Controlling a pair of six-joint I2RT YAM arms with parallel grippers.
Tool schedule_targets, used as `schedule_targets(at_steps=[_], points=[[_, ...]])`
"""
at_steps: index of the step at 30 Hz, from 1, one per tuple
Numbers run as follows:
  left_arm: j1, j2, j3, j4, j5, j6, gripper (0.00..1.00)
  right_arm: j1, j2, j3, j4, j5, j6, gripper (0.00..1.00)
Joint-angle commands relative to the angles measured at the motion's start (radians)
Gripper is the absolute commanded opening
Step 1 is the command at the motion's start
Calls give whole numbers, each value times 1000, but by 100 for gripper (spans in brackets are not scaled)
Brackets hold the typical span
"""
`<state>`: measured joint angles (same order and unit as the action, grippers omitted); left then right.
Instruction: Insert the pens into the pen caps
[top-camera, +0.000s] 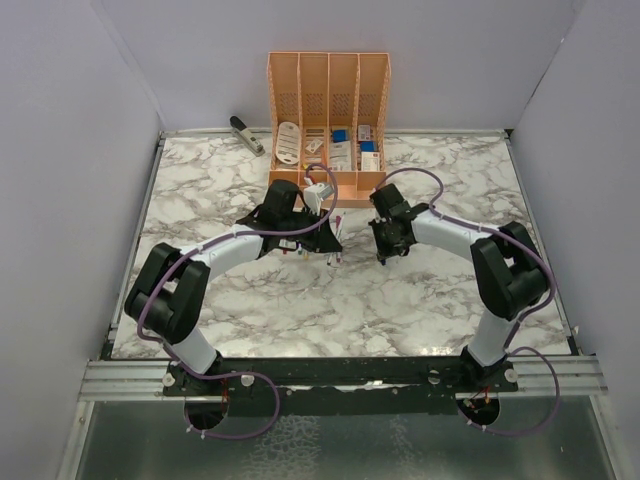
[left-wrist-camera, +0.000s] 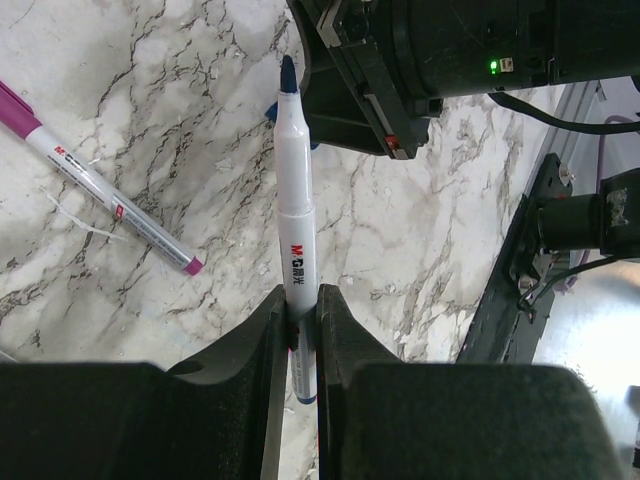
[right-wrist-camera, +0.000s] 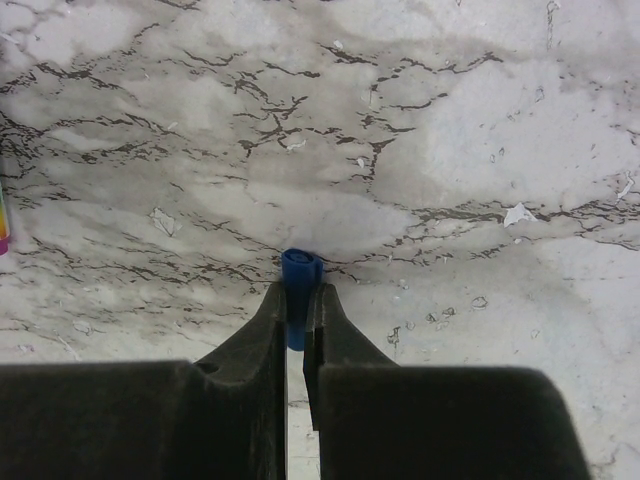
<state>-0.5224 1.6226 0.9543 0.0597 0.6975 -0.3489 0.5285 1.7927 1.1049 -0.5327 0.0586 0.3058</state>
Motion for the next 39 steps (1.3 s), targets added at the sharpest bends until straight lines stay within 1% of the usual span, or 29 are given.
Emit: schedule_targets(at_steps=[1, 8, 12, 16, 21, 24, 31, 39], points=[[7, 14, 36, 27, 45, 1, 0, 5, 62, -5, -119, 64, 40, 1], [7, 1, 30, 34, 61, 8, 0, 5, -33, 118, -73, 176, 83, 1], [7, -16, 12, 59, 78, 0, 0, 5, -111, 133, 35, 173, 104, 1], [6, -36, -18, 107, 94, -26, 0, 5, -237, 56, 224, 125, 135, 1], [-11, -59, -60, 221, 105, -86, 0, 5, -428, -105, 500, 44, 160, 1], [-39, -60, -53, 235, 100, -88, 0, 5, -515, -195, 630, -3, 169, 1], [-89, -41, -7, 244, 98, -93, 0, 5, -633, -322, 780, -98, 170, 1], [-102, -27, 5, 284, 113, -128, 0, 5, -730, -416, 889, -129, 195, 1]])
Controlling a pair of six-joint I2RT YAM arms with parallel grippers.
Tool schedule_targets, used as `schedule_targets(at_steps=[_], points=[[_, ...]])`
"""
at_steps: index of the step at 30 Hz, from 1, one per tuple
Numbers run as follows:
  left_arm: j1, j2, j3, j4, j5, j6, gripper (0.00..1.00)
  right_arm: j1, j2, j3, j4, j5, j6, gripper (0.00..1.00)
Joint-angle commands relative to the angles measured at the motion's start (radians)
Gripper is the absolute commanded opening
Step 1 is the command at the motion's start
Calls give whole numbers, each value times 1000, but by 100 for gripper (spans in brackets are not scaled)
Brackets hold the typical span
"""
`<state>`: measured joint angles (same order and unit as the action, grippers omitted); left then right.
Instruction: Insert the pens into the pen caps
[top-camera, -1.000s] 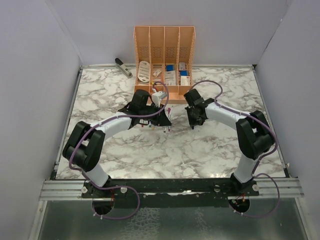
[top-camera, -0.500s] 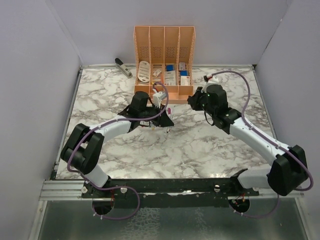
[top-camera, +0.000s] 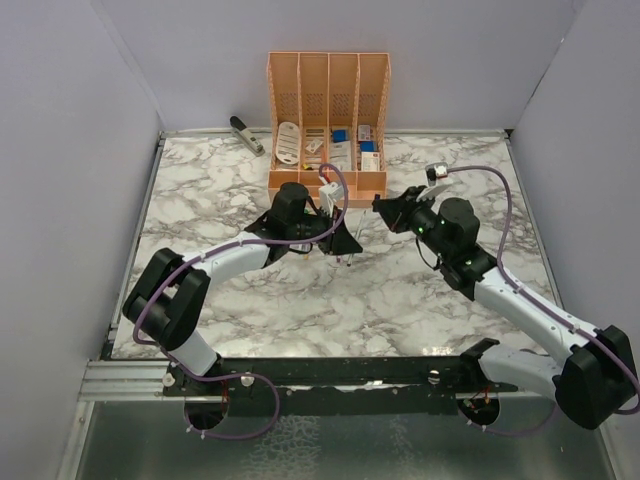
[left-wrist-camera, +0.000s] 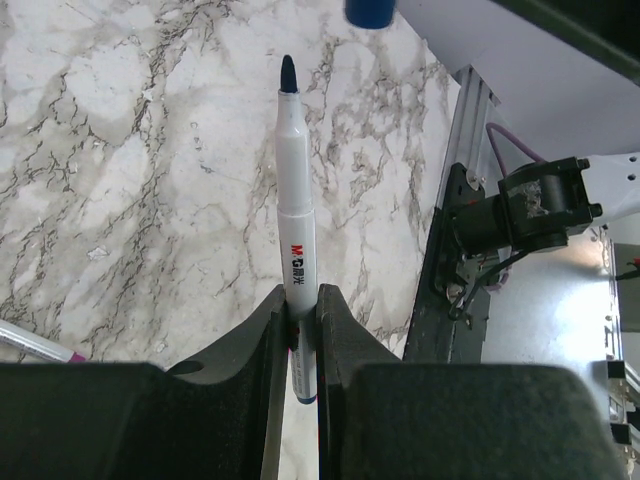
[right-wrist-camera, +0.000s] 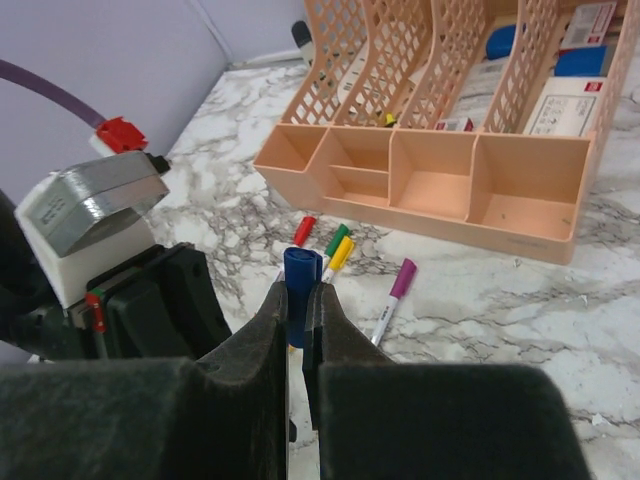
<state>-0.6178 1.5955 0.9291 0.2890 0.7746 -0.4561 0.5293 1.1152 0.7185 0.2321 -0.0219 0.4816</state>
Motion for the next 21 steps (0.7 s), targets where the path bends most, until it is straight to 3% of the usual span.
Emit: schedule_targets(at_steps=[1, 21], points=[[-7, 2, 30, 57, 36, -22, 0, 5, -59, -34, 129, -47, 23, 1], [-31, 10, 46, 86, 62, -30, 0, 4, -39, -44, 161, -24, 40, 1]])
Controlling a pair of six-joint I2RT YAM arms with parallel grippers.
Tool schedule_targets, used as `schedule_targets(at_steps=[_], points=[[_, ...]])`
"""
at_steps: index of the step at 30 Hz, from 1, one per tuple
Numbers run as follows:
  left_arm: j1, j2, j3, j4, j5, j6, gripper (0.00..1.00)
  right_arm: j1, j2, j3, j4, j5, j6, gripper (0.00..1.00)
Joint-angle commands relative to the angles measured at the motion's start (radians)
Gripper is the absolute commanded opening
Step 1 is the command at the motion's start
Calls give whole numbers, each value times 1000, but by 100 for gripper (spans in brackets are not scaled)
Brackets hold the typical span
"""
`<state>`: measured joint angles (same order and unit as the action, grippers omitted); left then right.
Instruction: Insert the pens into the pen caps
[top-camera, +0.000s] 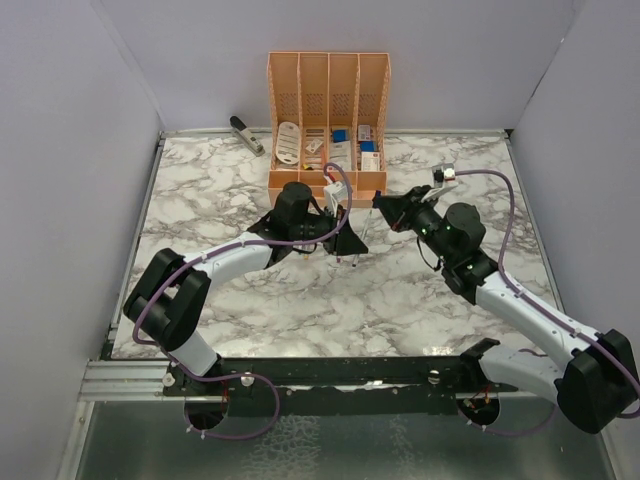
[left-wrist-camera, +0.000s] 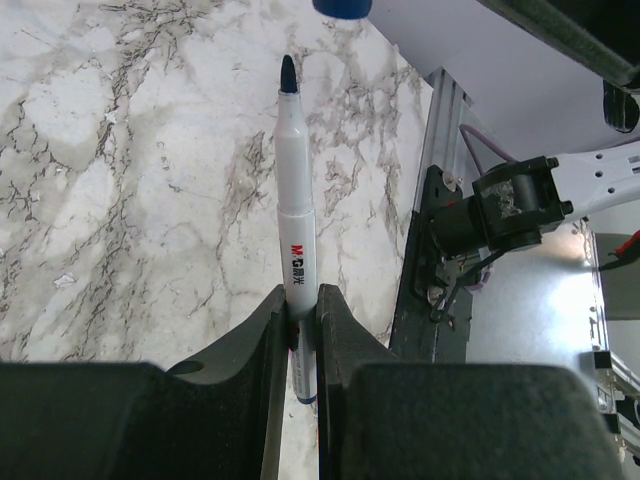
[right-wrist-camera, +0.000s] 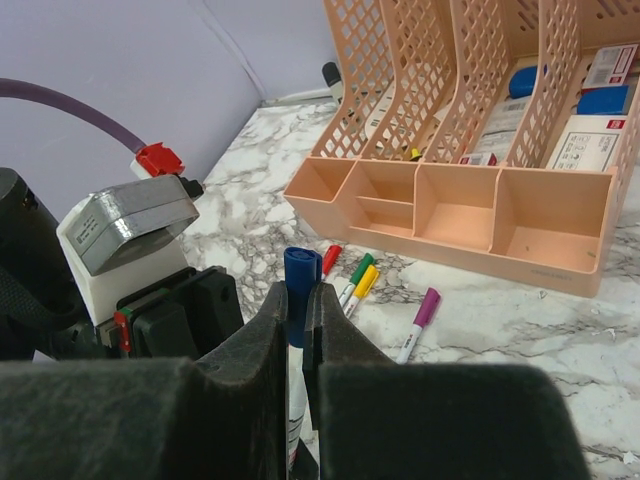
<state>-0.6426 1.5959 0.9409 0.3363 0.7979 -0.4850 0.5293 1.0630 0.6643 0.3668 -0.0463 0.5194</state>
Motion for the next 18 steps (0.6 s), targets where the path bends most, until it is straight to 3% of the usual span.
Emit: schedule_targets(at_steps=[1, 18], points=[[-6, 11, 34, 40, 38, -1, 0, 5, 16, 11, 26, 2, 2, 1], [-8, 28, 53, 44, 39, 4, 0, 4, 32, 21, 6, 2, -11, 1]])
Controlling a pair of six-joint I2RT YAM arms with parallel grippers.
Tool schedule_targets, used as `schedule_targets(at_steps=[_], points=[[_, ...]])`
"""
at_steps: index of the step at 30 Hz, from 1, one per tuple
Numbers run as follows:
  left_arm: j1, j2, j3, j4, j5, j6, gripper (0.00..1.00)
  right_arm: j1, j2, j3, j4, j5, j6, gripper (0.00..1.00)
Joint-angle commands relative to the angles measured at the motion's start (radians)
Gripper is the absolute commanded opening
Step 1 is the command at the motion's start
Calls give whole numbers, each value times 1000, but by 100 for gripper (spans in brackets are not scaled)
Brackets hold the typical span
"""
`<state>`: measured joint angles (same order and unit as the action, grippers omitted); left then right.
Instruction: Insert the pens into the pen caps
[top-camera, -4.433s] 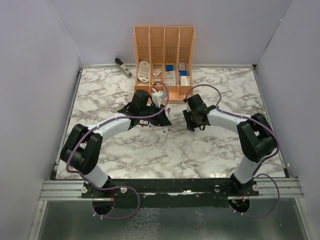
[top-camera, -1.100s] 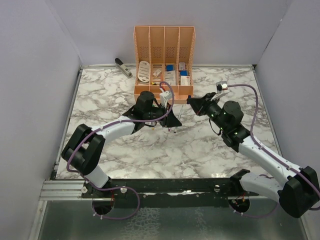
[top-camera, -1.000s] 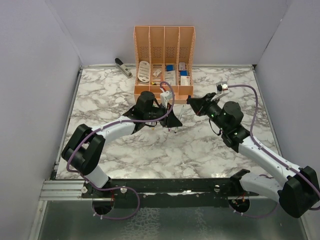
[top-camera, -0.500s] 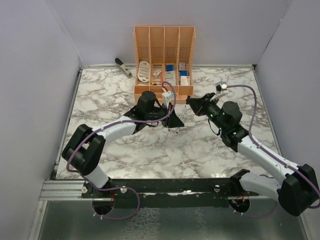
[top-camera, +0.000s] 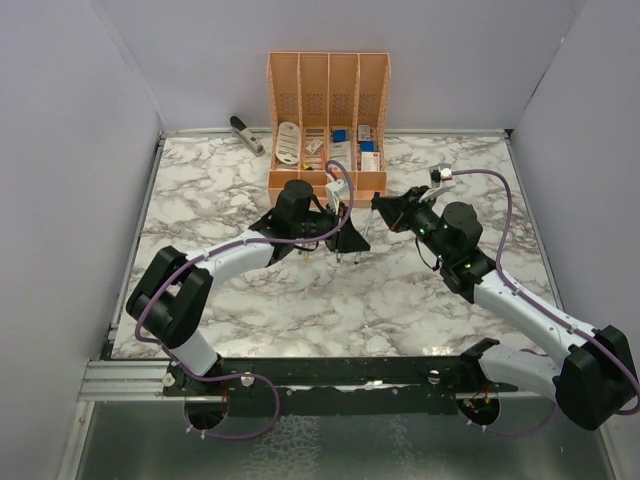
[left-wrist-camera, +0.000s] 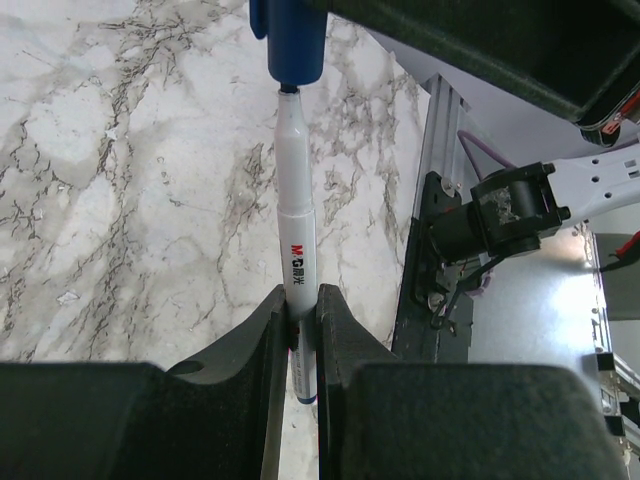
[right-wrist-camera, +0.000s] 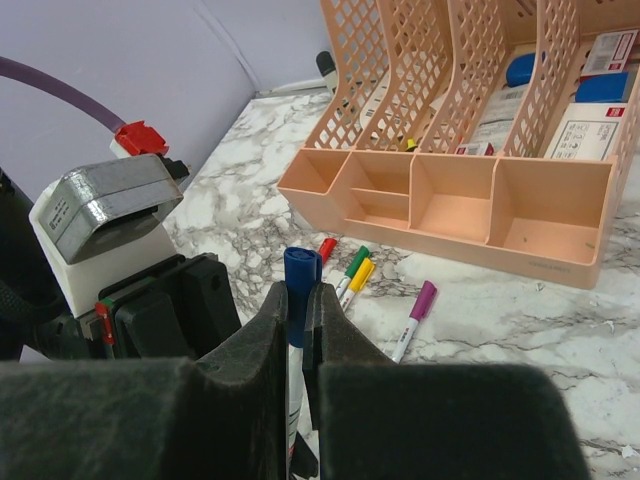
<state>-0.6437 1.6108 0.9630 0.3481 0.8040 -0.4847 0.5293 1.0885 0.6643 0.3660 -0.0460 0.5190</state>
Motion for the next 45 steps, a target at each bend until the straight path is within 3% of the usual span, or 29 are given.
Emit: schedule_targets(at_steps=[1, 31, 45], points=[[-7, 13, 32, 33, 33, 4, 0, 5, 4, 21, 5, 3, -12, 1], [-4, 48, 111, 49, -11, -25, 0, 5, 24, -19, -42, -127, 16, 1], [63, 80, 140, 255, 6, -209, 0, 12, 63, -33, -112, -210, -18, 1]])
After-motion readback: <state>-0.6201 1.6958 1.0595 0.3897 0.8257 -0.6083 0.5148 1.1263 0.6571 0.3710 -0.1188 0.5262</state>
